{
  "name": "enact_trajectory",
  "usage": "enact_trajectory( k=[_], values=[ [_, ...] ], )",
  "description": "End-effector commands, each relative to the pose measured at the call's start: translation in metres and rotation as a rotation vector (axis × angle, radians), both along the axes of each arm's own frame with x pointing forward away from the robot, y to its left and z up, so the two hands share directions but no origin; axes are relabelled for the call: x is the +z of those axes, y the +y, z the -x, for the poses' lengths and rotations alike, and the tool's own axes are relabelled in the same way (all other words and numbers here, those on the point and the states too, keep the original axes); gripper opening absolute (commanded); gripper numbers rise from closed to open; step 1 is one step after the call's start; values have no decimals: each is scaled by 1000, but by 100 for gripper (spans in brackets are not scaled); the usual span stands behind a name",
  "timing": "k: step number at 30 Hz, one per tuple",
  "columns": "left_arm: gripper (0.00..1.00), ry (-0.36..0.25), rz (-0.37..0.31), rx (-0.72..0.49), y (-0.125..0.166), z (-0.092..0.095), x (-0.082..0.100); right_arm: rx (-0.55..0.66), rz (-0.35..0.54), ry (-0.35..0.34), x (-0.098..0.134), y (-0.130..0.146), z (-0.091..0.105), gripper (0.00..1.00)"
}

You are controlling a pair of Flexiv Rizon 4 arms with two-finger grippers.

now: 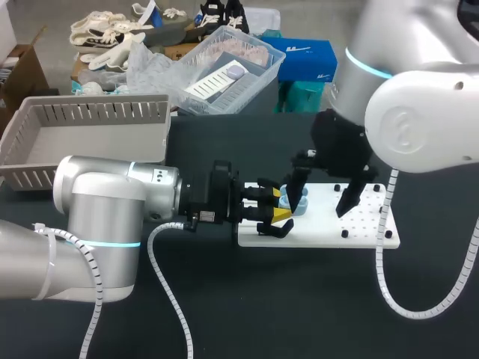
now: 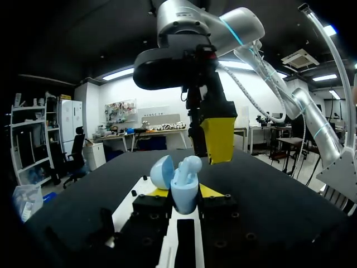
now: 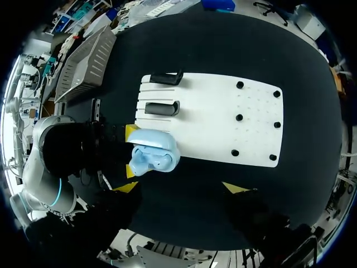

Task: Pick up each earbud case from the left stands, insert the matching earbuds, close the lid, and place the case in the box.

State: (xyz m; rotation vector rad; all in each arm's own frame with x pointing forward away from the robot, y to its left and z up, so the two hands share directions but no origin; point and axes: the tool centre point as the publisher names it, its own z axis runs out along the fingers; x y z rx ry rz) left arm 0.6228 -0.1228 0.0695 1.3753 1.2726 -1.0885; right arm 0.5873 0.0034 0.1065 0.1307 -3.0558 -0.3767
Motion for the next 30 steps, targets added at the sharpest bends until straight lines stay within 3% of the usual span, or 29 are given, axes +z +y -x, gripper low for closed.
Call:
enact_trajectory(
  k=[1,11,30],
  values=[
    [0,-3,1,6,0,1,0,10,5,9,-2,4,-6,89],
    [0,-3,1,6,0,1,0,41,-15,8,3,12,-9,92],
    [0,-3,1,6,0,1,0,34,-16,14,8,6,11,100]
  ],
)
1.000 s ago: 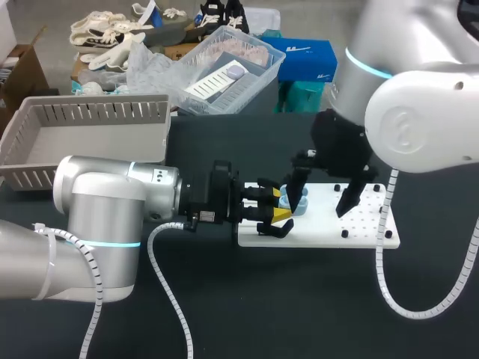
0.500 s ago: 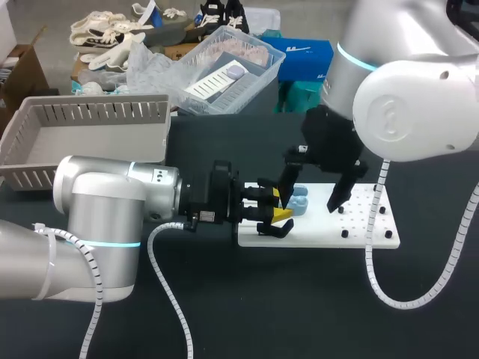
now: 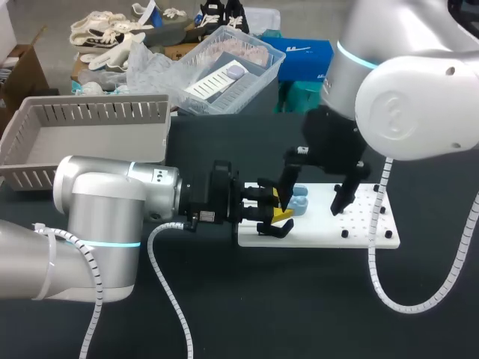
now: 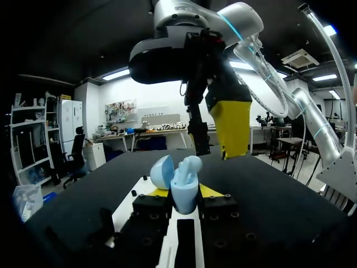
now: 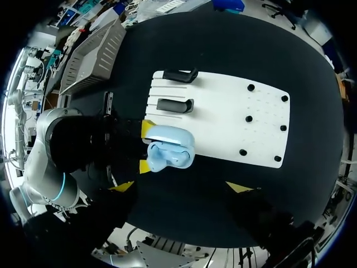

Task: Pick up each earbud case from the left stands, insert the matching earbuds, close the lid, and place the case in the box.

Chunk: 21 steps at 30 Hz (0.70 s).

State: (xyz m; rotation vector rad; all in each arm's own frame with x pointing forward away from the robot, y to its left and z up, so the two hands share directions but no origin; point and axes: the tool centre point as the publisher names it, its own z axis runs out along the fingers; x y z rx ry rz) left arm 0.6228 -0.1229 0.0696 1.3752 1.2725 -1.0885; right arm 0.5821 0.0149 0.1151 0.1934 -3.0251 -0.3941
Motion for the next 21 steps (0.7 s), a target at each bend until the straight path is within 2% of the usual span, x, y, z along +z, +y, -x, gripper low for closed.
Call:
enact_trajectory(
  k=[1,21],
  values=[
    [0,-2,1,6,0,1,0,-14,-1,-4,-1,-7,6,100],
    [0,-2,1,6,0,1,0,-75,-1,24,-11,-26,-3,100]
  ],
)
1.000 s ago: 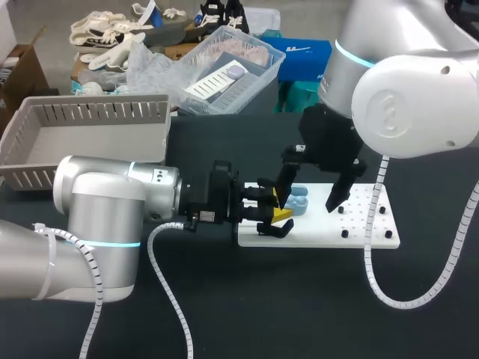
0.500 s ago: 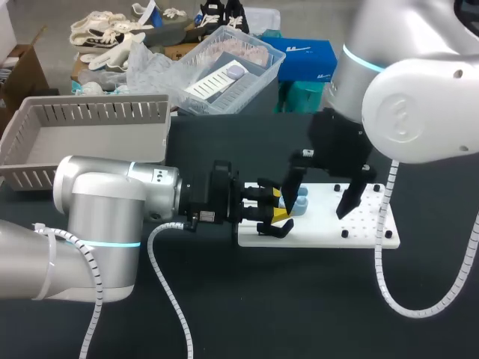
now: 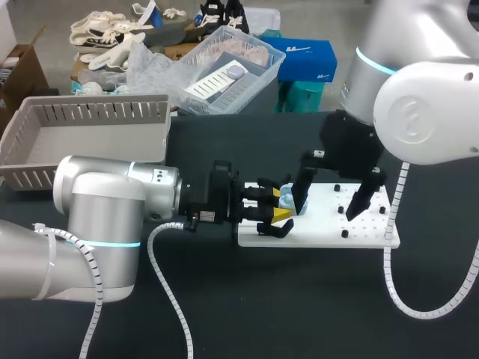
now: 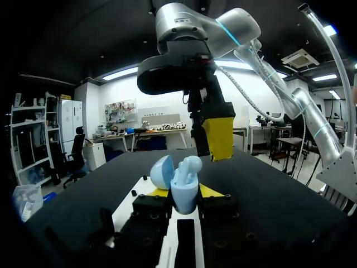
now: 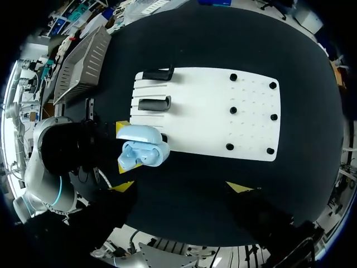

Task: Pick up each earbud case from the left stands, insert the matching earbuds, close the lid, and place the case in the box.

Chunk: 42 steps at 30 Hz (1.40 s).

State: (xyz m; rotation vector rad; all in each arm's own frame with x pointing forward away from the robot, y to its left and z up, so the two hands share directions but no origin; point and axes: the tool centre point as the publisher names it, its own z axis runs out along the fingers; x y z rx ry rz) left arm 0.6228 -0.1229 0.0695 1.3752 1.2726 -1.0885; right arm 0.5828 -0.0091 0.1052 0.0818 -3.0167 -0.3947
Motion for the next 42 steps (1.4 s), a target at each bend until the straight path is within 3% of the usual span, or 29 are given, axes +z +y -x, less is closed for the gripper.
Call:
enact_trajectory(
  k=[1,30,37,42],
  values=[
    [0,-2,1,6,0,1,0,-5,-5,1,-2,-3,-3,100],
    [0,-2,1,6,0,1,0,18,20,-4,1,4,-18,99],
    [0,-2,1,6,0,1,0,-22,6,-58,15,-1,-21,100],
    [0,-2,1,6,0,1,0,-134,20,-104,16,-10,-35,100]
  ],
)
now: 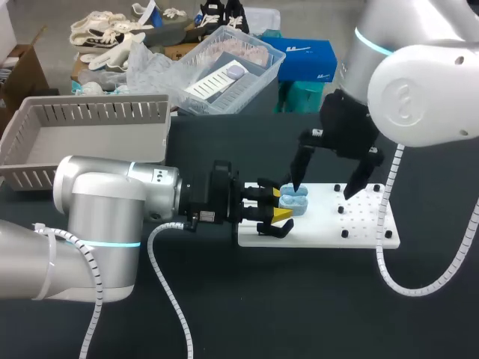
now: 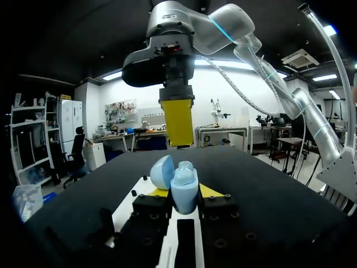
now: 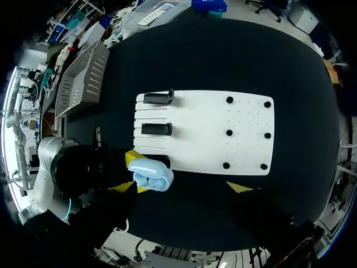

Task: Pick up each earbud case from the left stands, insert the matching earbuds, close the lid, and place the case in the box.

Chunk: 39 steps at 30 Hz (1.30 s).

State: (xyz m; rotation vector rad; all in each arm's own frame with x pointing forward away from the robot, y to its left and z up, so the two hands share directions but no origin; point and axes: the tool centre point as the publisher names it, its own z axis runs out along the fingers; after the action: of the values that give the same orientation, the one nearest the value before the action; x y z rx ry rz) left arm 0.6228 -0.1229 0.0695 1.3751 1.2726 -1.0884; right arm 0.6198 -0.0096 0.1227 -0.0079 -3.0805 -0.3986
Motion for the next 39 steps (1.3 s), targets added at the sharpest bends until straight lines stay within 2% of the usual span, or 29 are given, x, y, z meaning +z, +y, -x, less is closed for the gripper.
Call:
enact_trajectory(
  k=[1,7,13,26,39],
  values=[
    [0,-2,1,6,0,1,0,-77,8,-51,-1,-10,0,100],
    [0,-2,1,6,0,1,0,-196,-38,-105,1,-21,-18,100],
    [0,-2,1,6,0,1,0,-251,-51,-140,3,-27,-31,100],
    [0,-2,1,6,0,1,0,-263,-50,-95,-19,-21,-51,100],
    [0,-2,1,6,0,1,0,-229,-44,-47,-38,-9,-54,100]
  ],
)
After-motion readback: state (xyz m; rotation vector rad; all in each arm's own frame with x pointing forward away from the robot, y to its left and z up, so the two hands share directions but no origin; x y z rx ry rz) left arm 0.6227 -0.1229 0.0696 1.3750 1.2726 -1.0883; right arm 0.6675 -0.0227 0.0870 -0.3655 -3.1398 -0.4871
